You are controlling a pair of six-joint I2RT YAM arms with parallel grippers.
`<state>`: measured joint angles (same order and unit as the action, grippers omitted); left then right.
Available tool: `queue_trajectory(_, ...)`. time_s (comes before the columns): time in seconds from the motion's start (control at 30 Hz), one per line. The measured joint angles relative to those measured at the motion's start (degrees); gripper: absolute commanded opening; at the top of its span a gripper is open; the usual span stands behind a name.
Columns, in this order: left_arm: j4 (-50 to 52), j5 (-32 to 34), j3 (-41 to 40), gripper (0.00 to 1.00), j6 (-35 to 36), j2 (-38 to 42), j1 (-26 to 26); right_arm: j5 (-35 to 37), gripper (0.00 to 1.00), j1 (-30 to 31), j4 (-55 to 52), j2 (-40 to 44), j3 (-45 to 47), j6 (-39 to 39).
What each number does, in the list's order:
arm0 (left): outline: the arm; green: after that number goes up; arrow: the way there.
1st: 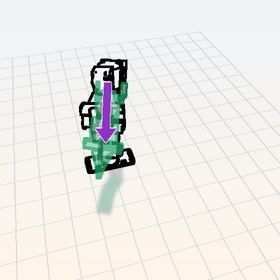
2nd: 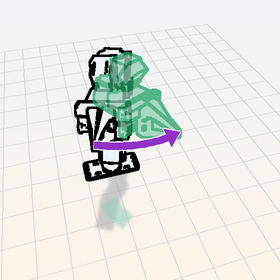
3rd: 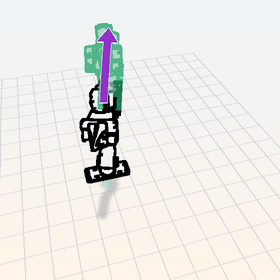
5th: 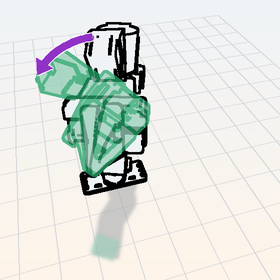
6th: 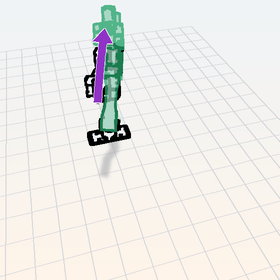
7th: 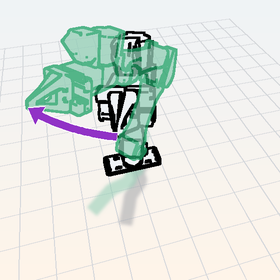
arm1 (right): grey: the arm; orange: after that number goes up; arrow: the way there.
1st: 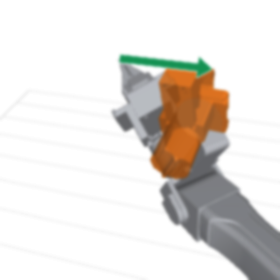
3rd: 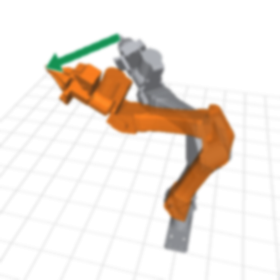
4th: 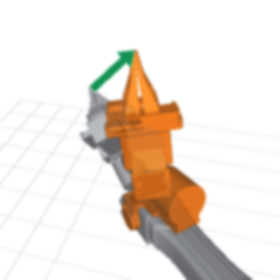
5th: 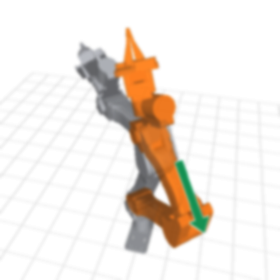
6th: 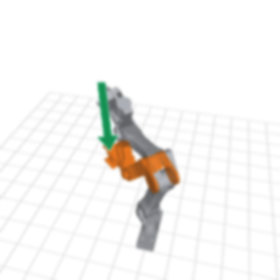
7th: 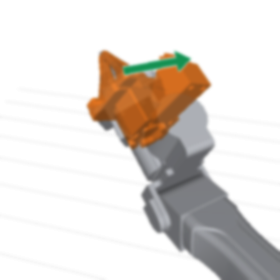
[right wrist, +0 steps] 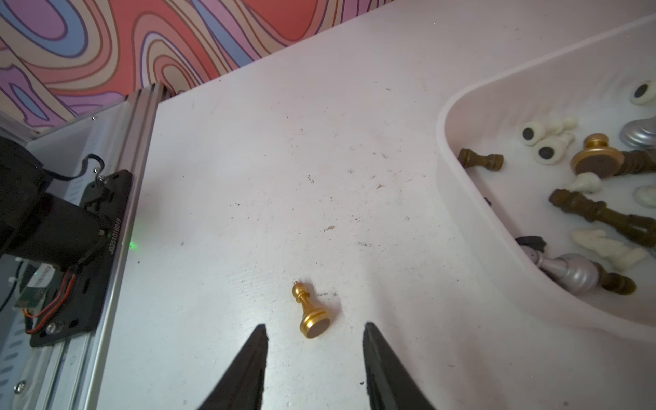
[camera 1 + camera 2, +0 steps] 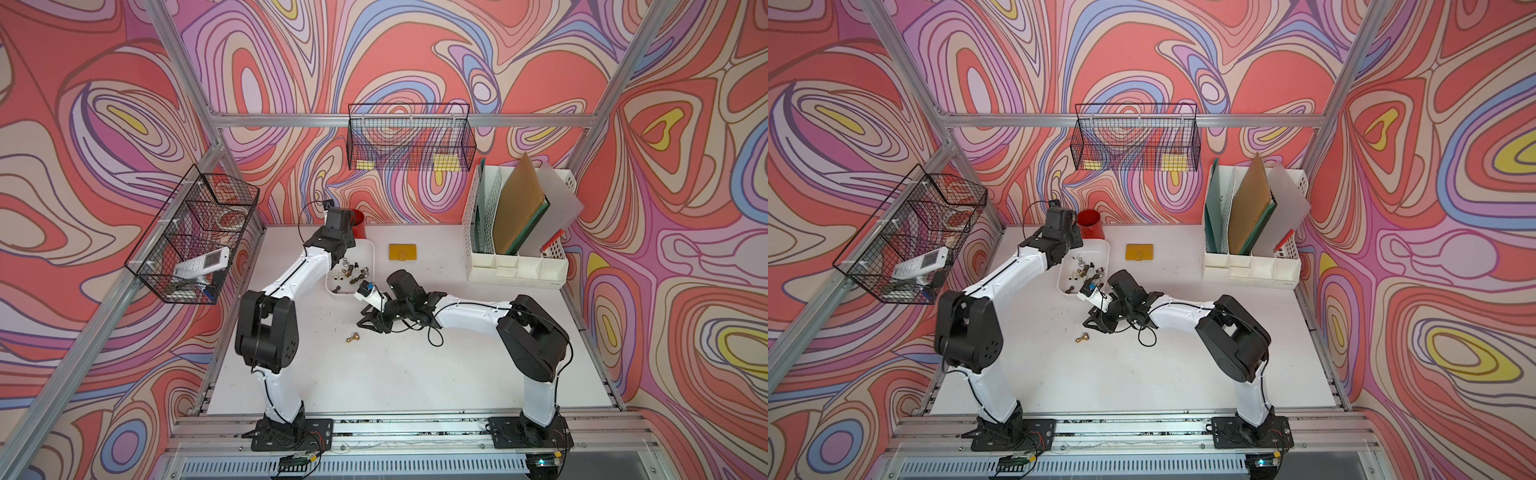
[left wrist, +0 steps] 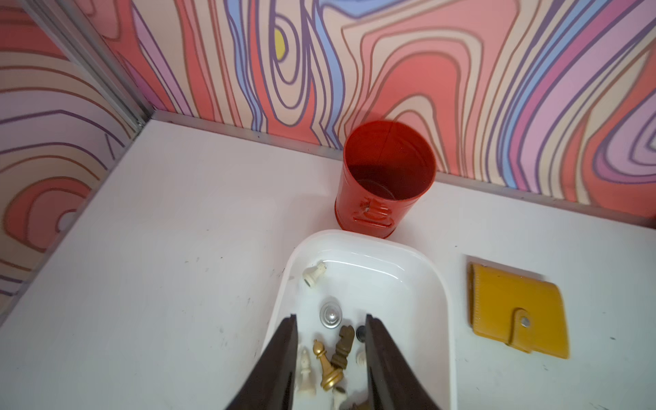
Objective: Put the chess pieces into the storage box
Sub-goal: Pick up the chess piece at the center of the board.
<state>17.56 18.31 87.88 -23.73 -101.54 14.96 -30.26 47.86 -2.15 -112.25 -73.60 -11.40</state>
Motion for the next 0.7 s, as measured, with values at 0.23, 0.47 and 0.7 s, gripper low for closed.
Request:
queue_trajectory(0.23,14.14,-2.73,-6.88,0.38,-2.03,17.11,-0.02,6.86,0.43,5.07,-17.03,-8.44,-12.96,-11.28)
queue_trajectory(0.47,24.02,-4.68,-22.08,0.38,-1.55,30.6,-0.04,14.16,0.44,7.82,-29.77,-13.4,-20.15,-18.4)
queue_trajectory(0.7,27.15,-4.15,-29.24,0.38,-0.72,38.25,-0.07,20.61,0.44,9.81,-36.7,-16.26,-25.33,-21.16)
